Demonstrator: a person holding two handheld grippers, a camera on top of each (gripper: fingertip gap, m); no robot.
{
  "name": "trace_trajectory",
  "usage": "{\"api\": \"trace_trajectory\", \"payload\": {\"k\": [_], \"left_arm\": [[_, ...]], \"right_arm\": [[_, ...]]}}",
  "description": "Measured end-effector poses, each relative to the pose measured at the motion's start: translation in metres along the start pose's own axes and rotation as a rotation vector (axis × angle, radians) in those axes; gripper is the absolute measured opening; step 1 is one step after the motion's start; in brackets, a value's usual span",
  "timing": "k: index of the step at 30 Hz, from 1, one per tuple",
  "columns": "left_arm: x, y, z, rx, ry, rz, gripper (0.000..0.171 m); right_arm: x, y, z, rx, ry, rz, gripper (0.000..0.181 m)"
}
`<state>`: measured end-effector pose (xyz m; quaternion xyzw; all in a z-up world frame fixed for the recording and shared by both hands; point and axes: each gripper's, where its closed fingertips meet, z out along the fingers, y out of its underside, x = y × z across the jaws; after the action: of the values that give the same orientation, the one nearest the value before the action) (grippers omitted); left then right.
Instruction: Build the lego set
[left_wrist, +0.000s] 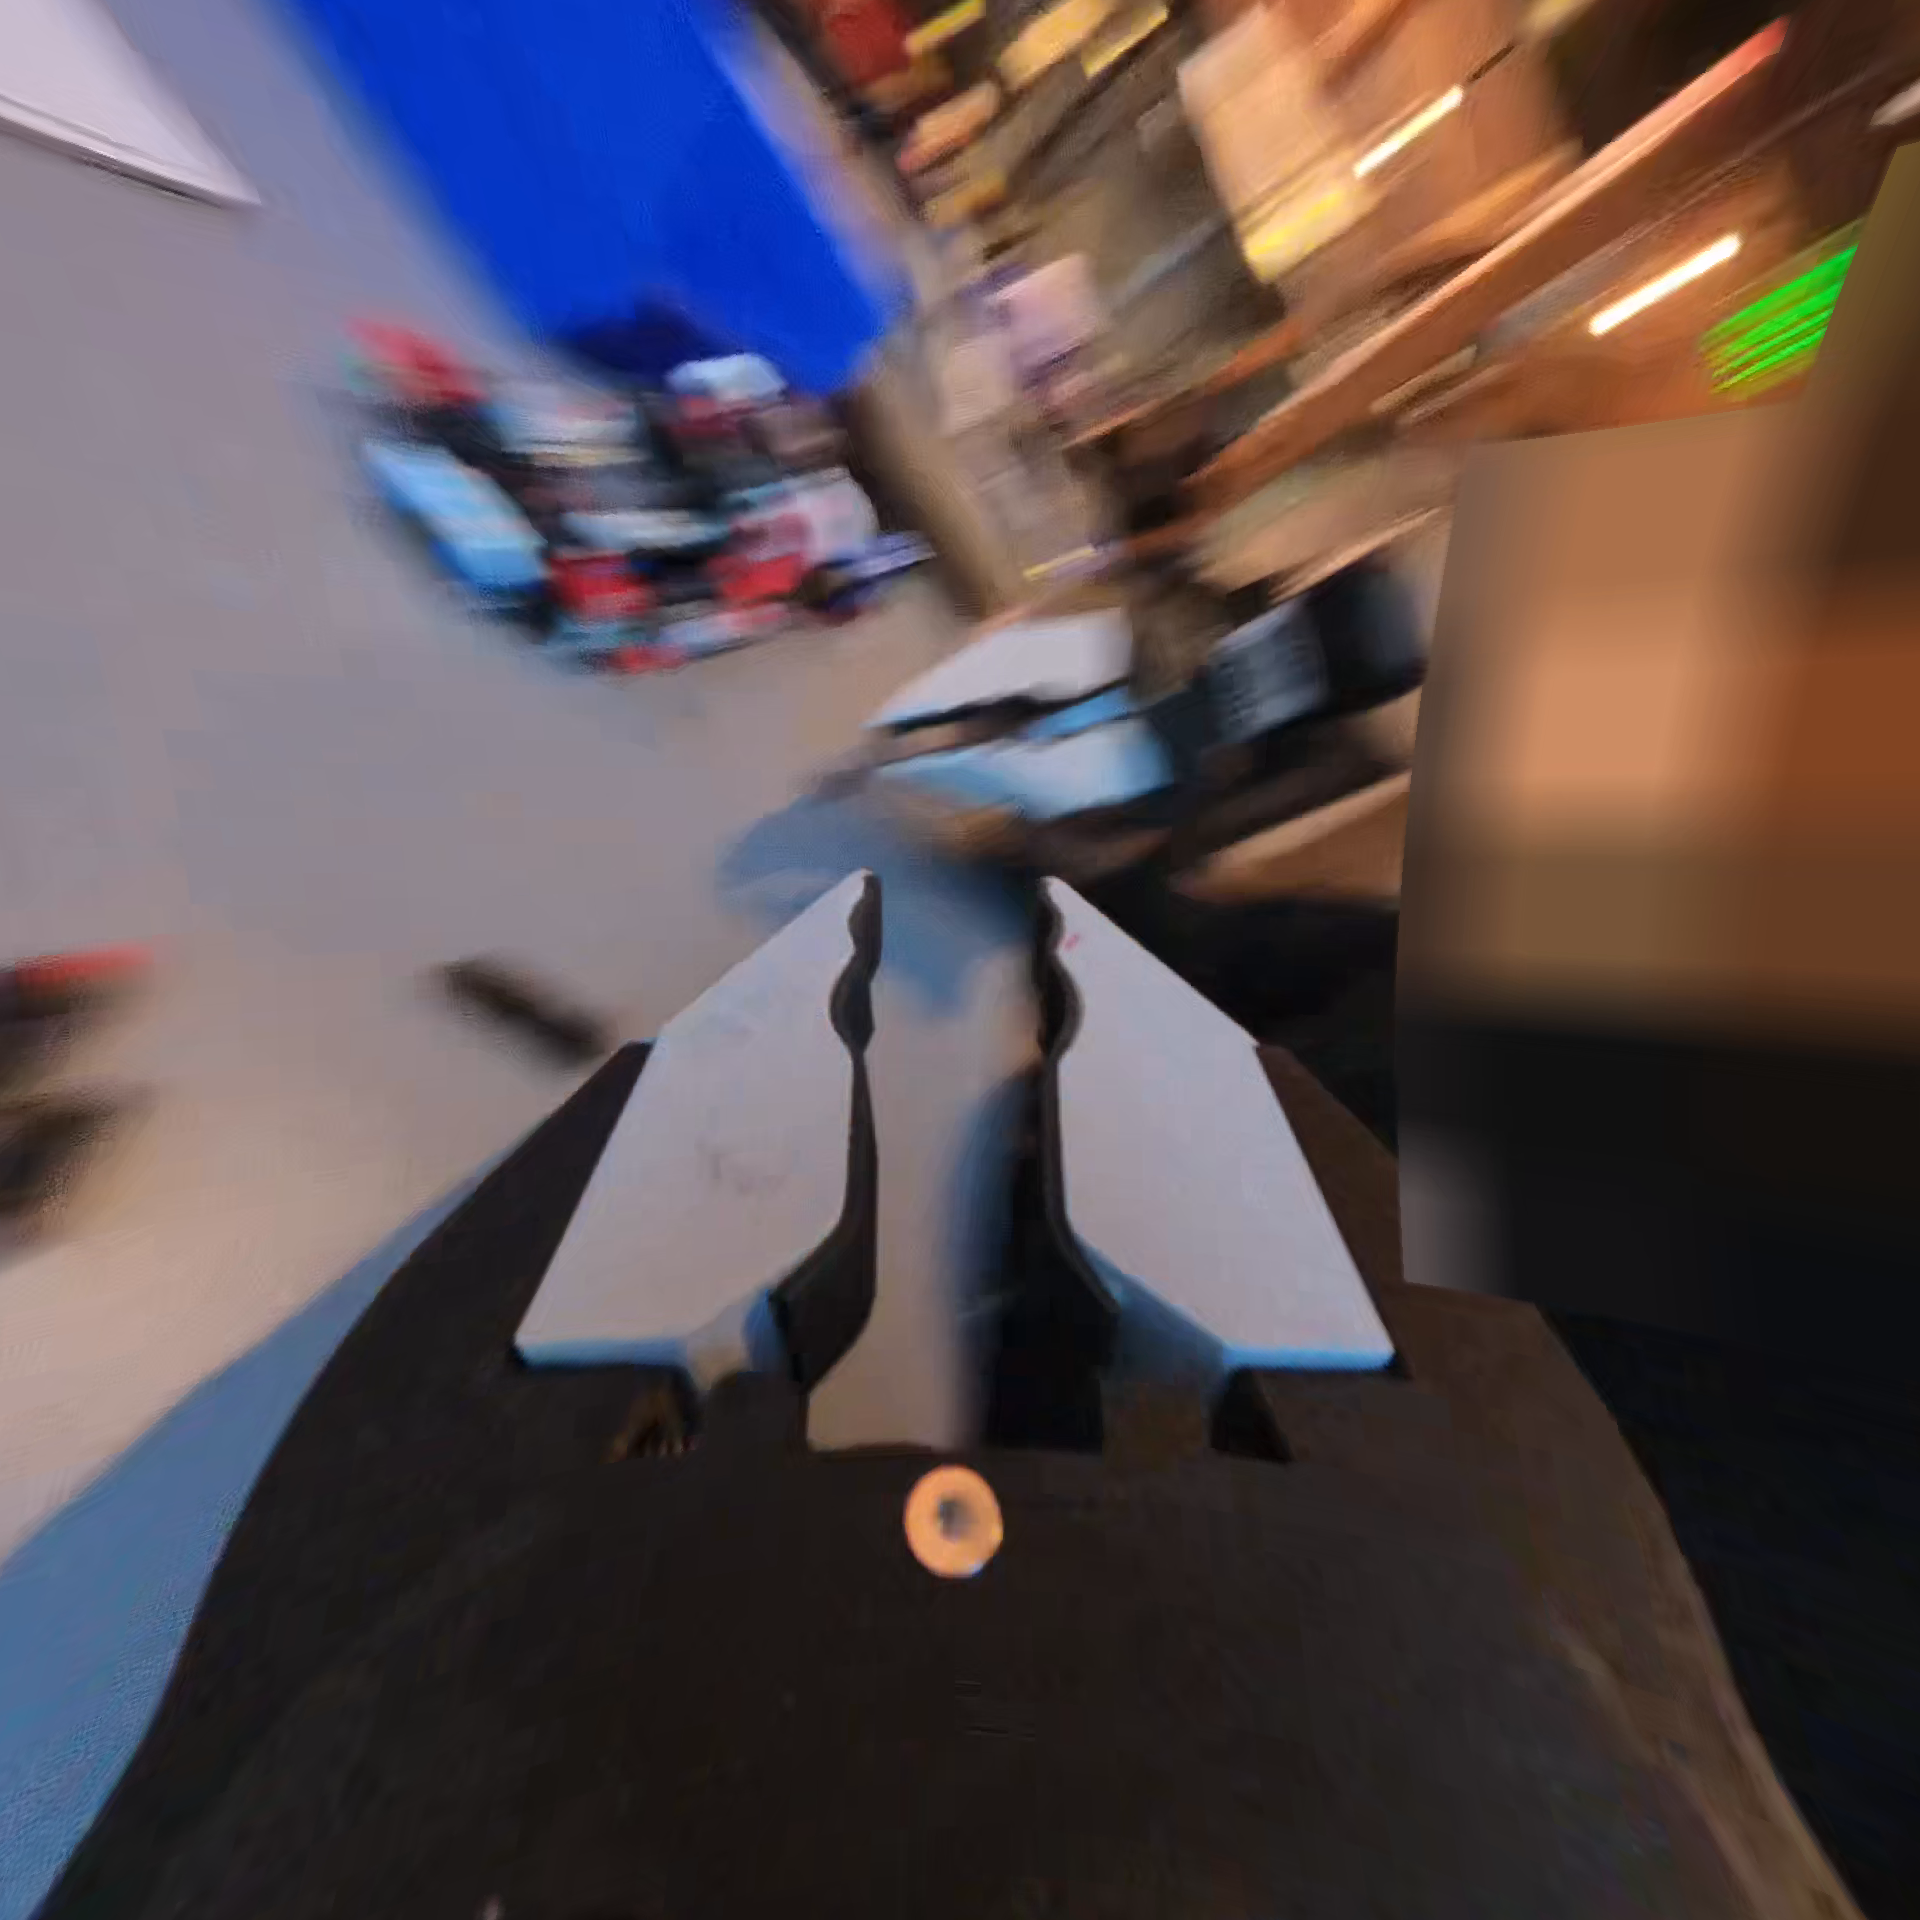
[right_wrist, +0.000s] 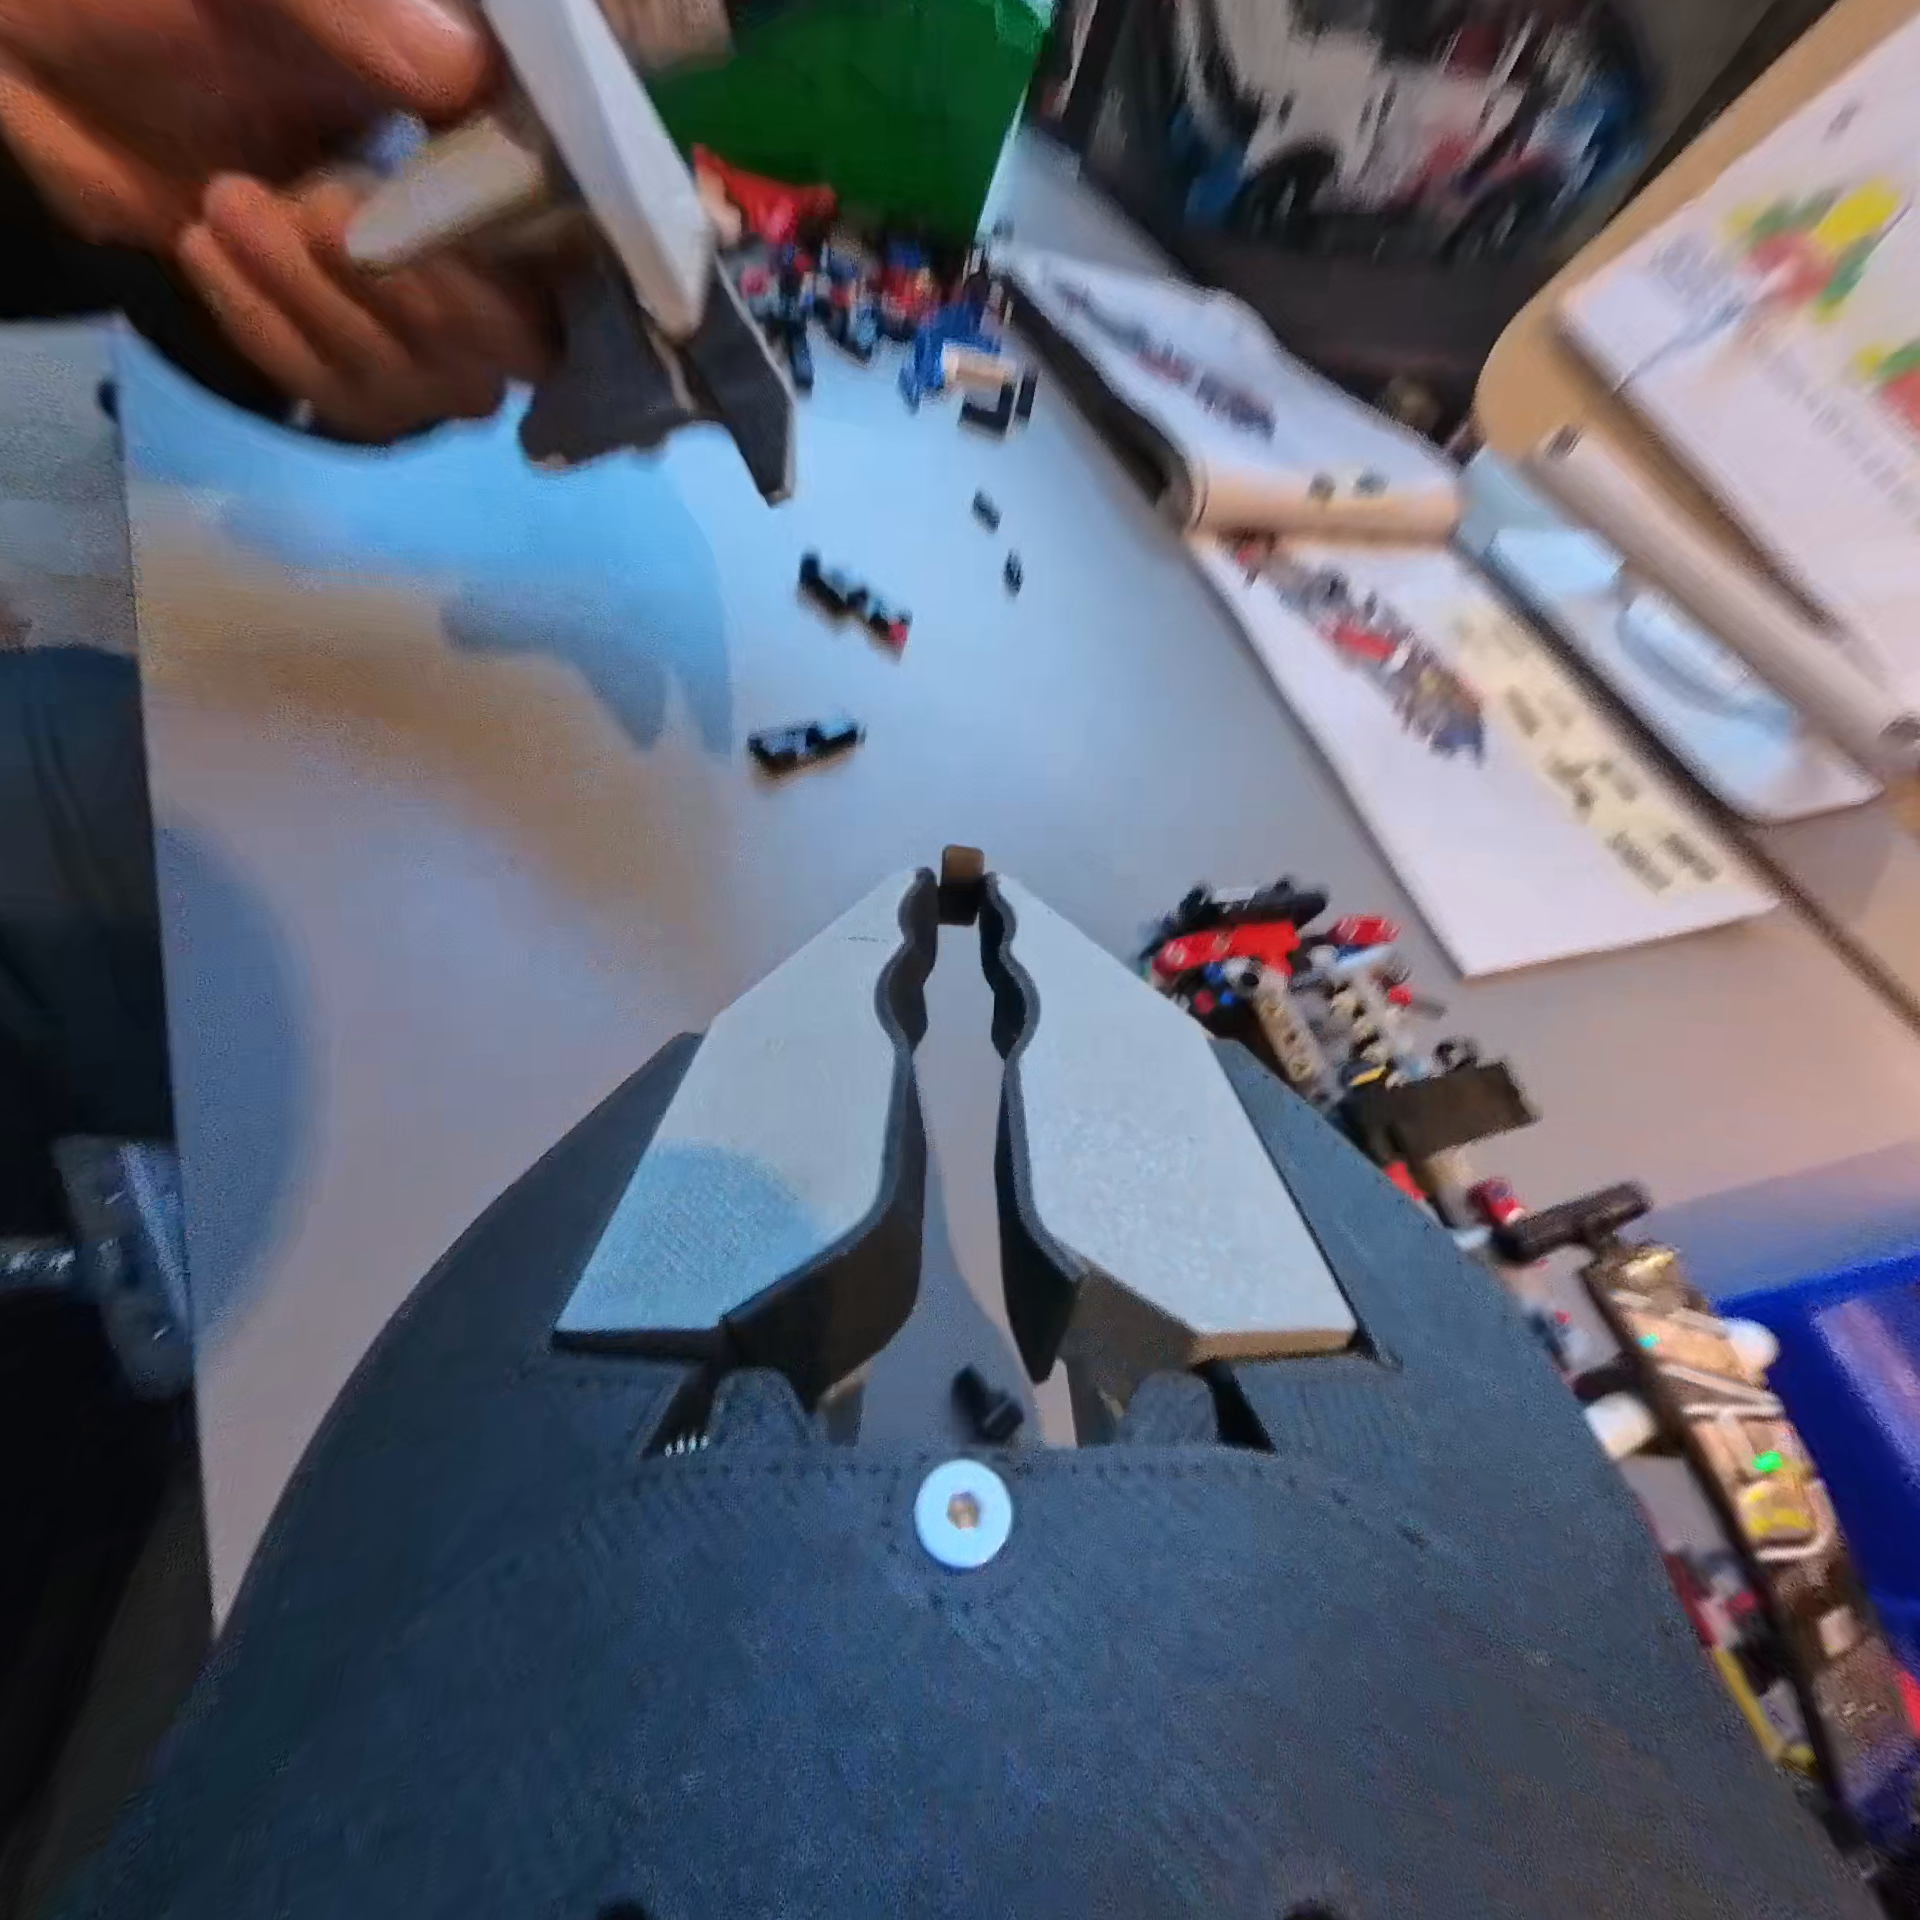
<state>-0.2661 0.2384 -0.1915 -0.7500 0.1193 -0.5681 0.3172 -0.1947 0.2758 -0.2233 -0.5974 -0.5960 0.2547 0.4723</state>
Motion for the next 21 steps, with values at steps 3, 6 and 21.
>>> {"api": "trace_trajectory", "payload": {"k": [3,6,21], "left_arm": [[-0.085,0.012,-0.056,-0.236,-0.637,0.34,0.04],[-0.114,0.025,-0.061,-0.388,-0.732,0.395,0.043],[-0.132,0.003,-0.045,-0.528,-0.59,0.664,0.015]], "right_arm": [[-0.007,0.013,0.004,-0.051,-0.069,0.077,0.005],[-0.011,0.016,0.007,-0.058,-0.107,0.107,0.005],[-0.032,0.021,-0.006,-0.022,-0.361,0.445,0.005]]}}
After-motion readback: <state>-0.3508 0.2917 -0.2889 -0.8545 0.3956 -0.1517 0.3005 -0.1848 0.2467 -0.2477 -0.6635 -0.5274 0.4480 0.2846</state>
